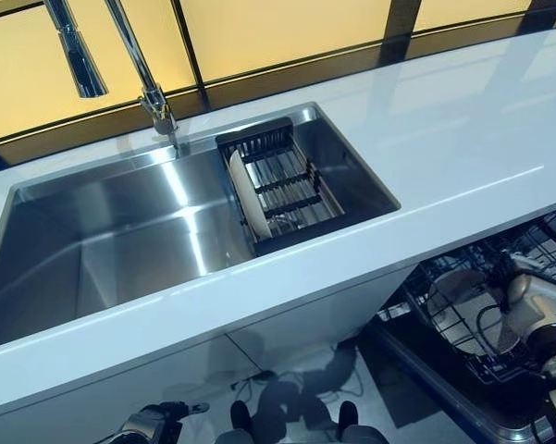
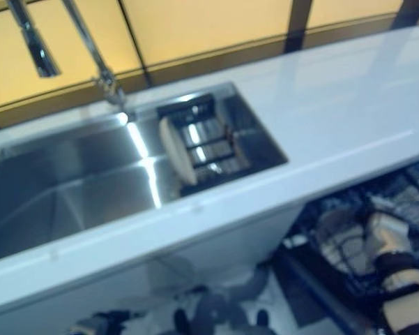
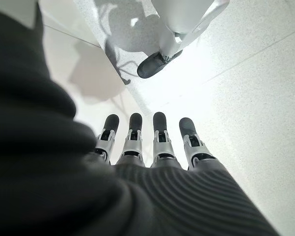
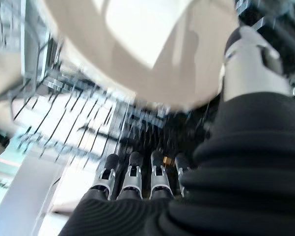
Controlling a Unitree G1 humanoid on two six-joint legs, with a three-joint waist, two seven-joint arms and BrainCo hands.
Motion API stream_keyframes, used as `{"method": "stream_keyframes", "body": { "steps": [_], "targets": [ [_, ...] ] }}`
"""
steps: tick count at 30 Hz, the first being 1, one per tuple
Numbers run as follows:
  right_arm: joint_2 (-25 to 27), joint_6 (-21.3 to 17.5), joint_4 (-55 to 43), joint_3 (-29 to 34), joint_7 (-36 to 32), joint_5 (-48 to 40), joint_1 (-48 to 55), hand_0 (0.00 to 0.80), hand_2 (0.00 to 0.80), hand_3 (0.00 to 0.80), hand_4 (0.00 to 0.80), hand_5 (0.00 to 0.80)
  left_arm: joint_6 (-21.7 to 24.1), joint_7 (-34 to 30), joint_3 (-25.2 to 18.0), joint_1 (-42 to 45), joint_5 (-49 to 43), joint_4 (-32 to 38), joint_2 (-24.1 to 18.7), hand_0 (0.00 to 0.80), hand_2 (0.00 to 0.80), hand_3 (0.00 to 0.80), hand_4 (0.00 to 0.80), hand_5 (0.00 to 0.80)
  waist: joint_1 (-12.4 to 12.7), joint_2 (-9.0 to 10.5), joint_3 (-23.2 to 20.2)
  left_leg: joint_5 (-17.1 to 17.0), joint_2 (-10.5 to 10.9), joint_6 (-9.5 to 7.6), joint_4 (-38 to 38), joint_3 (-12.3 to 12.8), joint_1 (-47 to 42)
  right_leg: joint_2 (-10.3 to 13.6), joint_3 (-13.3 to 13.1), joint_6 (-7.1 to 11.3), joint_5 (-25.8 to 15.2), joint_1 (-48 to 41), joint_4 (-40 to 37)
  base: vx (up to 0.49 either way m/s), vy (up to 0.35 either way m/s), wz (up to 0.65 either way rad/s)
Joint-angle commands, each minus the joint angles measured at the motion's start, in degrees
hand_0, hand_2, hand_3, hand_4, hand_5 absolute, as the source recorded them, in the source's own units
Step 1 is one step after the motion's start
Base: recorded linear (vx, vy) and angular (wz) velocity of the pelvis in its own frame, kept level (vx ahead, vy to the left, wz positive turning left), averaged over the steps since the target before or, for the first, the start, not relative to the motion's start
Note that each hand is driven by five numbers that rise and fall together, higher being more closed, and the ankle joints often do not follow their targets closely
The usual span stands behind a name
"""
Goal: Take plates into dishwasher
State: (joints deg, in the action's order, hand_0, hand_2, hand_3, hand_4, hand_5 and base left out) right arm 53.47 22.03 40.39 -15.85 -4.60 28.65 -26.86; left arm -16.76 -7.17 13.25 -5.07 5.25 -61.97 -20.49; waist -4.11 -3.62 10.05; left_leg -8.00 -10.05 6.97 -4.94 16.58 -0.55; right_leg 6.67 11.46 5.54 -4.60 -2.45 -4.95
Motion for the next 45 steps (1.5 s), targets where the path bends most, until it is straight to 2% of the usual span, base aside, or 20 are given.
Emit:
{"method": "stream_keyframes", "body": {
  "steps": [1,6,10,13,17,20,22,25,28,30,31,34,43,45],
  "targets": [
    [7.05,0.63,-2.09,2.62,0.80,-2.01,-0.68,0.000,0.000,0.000,0.000,0.000,0.13,-0.87,-0.74,-1.71,-2.50,-1.93,-3.61,0.000,0.000,0.000,0.000,0.000,-1.21,4.58,-1.07,3.71,-1.92,1.35,-0.06,1.20,-5.64,1.43,-1.92,3.35,-0.40,0.64,-0.05,0.040,0.039,-0.10],
    [15.90,-0.24,-1.64,6.73,0.10,-5.42,-1.31,0.000,0.000,0.000,0.000,0.000,1.52,-1.23,-0.70,-1.07,-2.54,-3.60,-4.40,0.000,0.000,0.000,0.000,0.000,-2.13,6.04,-2.36,3.78,-2.21,1.43,-0.06,1.88,-6.22,0.75,-2.34,3.25,-0.27,0.25,-0.05,0.030,0.039,-0.06],
    [22.18,-0.41,1.49,7.38,-0.77,-7.53,-4.13,0.000,0.000,0.000,0.000,0.000,2.71,-0.46,-0.26,-0.69,-1.79,-4.57,-4.50,0.000,0.000,0.000,0.000,0.000,-2.17,7.02,-3.23,3.91,-2.34,1.48,-0.06,2.26,-6.73,0.54,-2.28,3.16,-0.13,-0.23,-0.05,0.034,0.025,-0.05],
    [25.97,-1.09,4.83,5.90,-1.13,-9.75,-8.97,0.000,0.000,0.000,0.000,0.000,3.34,0.07,0.31,-0.56,-1.36,-5.18,-4.63,0.000,0.000,0.000,0.000,0.000,-1.77,7.64,-3.74,3.87,-2.42,1.54,-0.06,2.48,-7.01,0.55,-2.05,3.14,-0.06,-0.60,-0.05,0.029,0.007,-0.13],
    [29.87,-2.19,7.83,-0.21,-0.82,-14.18,-20.81,0.000,0.000,0.000,0.000,0.000,4.04,1.01,1.49,-0.43,-0.34,-5.98,-4.91,0.000,0.000,0.000,0.000,0.000,-0.79,8.46,-4.02,3.72,-2.42,1.70,-0.06,2.31,-7.06,0.66,-1.53,3.10,0.01,-1.00,-0.05,0.000,0.000,0.00],
    [30.86,-3.46,7.18,-7.32,-0.13,-16.65,-31.00,0.000,0.000,0.000,0.000,0.000,4.28,1.61,1.69,0.16,0.38,-6.18,-4.86,0.000,0.000,0.000,0.000,0.000,-0.23,8.81,-4.19,3.66,-2.27,1.74,-0.06,1.91,-6.92,0.82,-1.04,3.07,0.14,-1.30,-0.05,0.000,0.000,0.00],
    [31.24,-6.43,4.82,-14.07,0.50,-16.54,-38.80,0.000,0.000,0.000,0.000,0.000,4.21,2.00,1.74,0.65,1.08,-6.06,-4.92,0.000,0.000,0.000,0.000,0.000,0.26,9.11,-4.27,3.54,-2.11,1.69,-0.06,1.47,-6.70,0.94,-0.60,2.99,0.22,-1.53,-0.05,0.005,0.002,0.02],
    [30.96,-7.31,2.04,-22.05,3.00,-15.01,-47.90,0.000,0.000,0.000,0.000,0.000,4.29,2.47,1.44,1.68,1.77,-5.85,-4.67,0.000,0.000,0.000,0.000,0.000,1.11,9.12,-4.37,3.39,-1.82,1.55,-0.06,0.62,-6.11,1.14,0.32,2.94,0.46,-1.80,-0.05,0.002,0.003,0.06],
    [30.53,-9.60,-0.04,-26.51,4.61,-13.04,-52.80,0.000,0.000,0.000,0.000,0.000,4.41,2.71,1.24,2.40,2.27,-5.53,-4.48,0.000,0.000,0.000,0.000,0.000,1.86,8.96,-4.30,3.28,-1.48,1.35,-0.06,-0.26,-5.52,1.31,1.14,2.93,0.67,-2.09,-0.05,0.002,0.005,0.25],
    [29.36,-13.15,-3.29,-30.14,5.11,-10.75,-56.36,0.000,0.000,0.000,0.000,0.000,4.22,3.14,1.13,2.82,2.72,-4.99,-4.28,0.000,0.000,0.000,0.000,0.000,3.06,8.97,-4.15,3.09,-0.99,1.05,-0.06,-1.39,-4.70,1.52,2.09,2.90,0.91,-2.41,-0.05,0.010,0.002,0.25],
    [28.58,-15.73,-4.48,-31.17,5.39,-10.14,-57.40,0.000,0.000,0.000,0.000,0.000,4.09,3.36,1.14,2.93,2.93,-4.67,-4.25,0.000,0.000,0.000,0.000,0.000,3.66,8.93,-4.04,3.03,-0.79,0.95,-0.06,-1.91,-4.33,1.62,2.47,2.90,0.98,-2.52,-0.05,0.010,0.001,0.23],
    [26.96,-16.91,-7.71,-33.50,6.69,-8.98,-59.47,0.000,0.000,0.000,0.000,0.000,3.60,3.58,1.03,2.96,3.32,-4.03,-4.28,0.000,0.000,0.000,0.000,0.000,4.75,8.84,-3.65,2.82,-0.33,0.71,-0.06,-2.92,-3.54,1.82,3.38,2.90,1.12,-2.77,-0.05,0.007,0.002,0.26],
    [23.07,-28.26,-15.28,-37.28,13.22,3.69,-61.53,0.000,0.000,0.000,0.000,0.000,2.35,4.23,-0.23,2.58,4.75,-3.01,-4.91,0.000,0.000,0.000,0.000,0.000,8.66,9.23,-1.03,1.56,1.31,0.20,-0.06,-6.93,1.32,1.86,6.31,2.95,1.28,-1.72,-0.05,-0.022,0.003,0.31],
    [22.58,-29.36,-16.42,-37.80,14.20,5.17,-61.36,0.000,0.000,0.000,0.000,0.000,2.32,4.31,-0.71,2.59,4.50,-2.84,-5.05,0.000,0.000,0.000,0.000,0.000,9.22,9.40,-0.39,1.21,1.51,0.17,-0.06,-7.31,2.25,1.75,6.84,2.90,1.23,-1.39,-0.05,-0.019,0.007,0.17]
  ]
}}
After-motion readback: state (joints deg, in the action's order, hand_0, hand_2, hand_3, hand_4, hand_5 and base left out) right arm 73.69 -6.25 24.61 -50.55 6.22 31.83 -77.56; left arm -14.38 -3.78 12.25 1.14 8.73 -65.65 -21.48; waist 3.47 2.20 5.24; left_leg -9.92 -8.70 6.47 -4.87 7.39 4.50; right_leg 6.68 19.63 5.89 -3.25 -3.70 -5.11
